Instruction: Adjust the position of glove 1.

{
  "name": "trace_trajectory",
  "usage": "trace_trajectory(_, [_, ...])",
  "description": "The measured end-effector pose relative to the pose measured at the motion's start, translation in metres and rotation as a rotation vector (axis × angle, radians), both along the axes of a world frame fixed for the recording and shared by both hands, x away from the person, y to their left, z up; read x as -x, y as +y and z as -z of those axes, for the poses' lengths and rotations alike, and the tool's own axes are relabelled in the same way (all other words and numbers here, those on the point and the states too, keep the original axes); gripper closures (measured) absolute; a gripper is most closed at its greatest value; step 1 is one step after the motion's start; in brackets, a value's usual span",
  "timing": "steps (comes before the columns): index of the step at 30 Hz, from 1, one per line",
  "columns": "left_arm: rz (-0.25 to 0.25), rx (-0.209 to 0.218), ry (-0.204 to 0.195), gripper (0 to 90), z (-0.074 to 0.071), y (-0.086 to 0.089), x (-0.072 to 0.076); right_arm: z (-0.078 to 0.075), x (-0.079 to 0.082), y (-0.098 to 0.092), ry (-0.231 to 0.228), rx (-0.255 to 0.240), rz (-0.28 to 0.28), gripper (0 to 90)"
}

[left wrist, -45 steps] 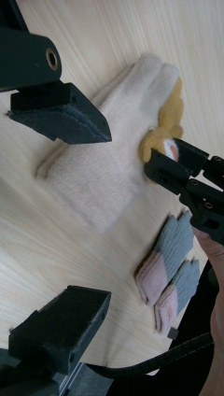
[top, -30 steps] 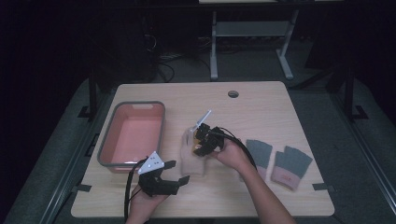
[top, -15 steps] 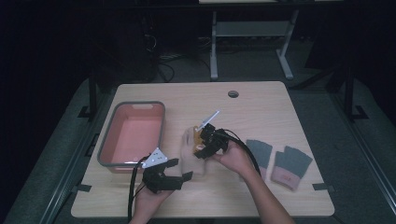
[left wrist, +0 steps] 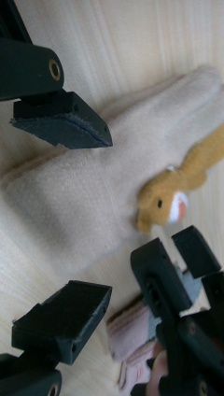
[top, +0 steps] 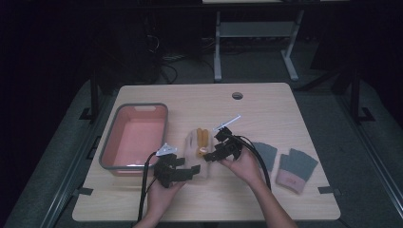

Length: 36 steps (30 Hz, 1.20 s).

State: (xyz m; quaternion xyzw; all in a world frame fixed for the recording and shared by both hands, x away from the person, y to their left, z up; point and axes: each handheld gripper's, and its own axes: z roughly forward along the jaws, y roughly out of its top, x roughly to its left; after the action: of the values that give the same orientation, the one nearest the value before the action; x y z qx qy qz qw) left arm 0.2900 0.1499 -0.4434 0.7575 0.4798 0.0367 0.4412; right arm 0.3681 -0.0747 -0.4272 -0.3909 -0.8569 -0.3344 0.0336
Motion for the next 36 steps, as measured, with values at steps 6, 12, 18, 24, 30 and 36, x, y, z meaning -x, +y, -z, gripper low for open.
trace_trajectory(6, [-0.017, -0.01, 0.044, 26.7, 0.005, 0.0, -0.004, 0.014, 0.001, -0.004, 0.058, -0.054, 0.056, 31.6])
trace_trajectory(12, [-0.021, -0.03, 0.059, 34.1, 0.009, 0.0, -0.005, 0.022, 0.001, -0.002, 0.112, -0.088, 0.094, 33.3])
trace_trajectory(18, [-0.017, -0.055, 0.09, 34.5, 0.014, -0.001, -0.007, 0.027, 0.001, 0.003, 0.135, -0.102, 0.109, 36.4])
trace_trajectory(24, [-0.014, -0.066, 0.094, 32.9, 0.015, -0.001, -0.009, 0.03, 0.002, 0.005, 0.156, -0.105, 0.134, 40.0])
trace_trajectory(30, [-0.007, -0.047, 0.122, 37.0, 0.019, 0.0, -0.012, 0.033, 0.002, 0.007, 0.199, -0.132, 0.183, 49.1])
trace_trajectory(36, [0.002, -0.044, 0.115, 41.2, 0.02, -0.001, -0.012, 0.035, 0.004, 0.011, 0.194, -0.145, 0.205, 56.5])
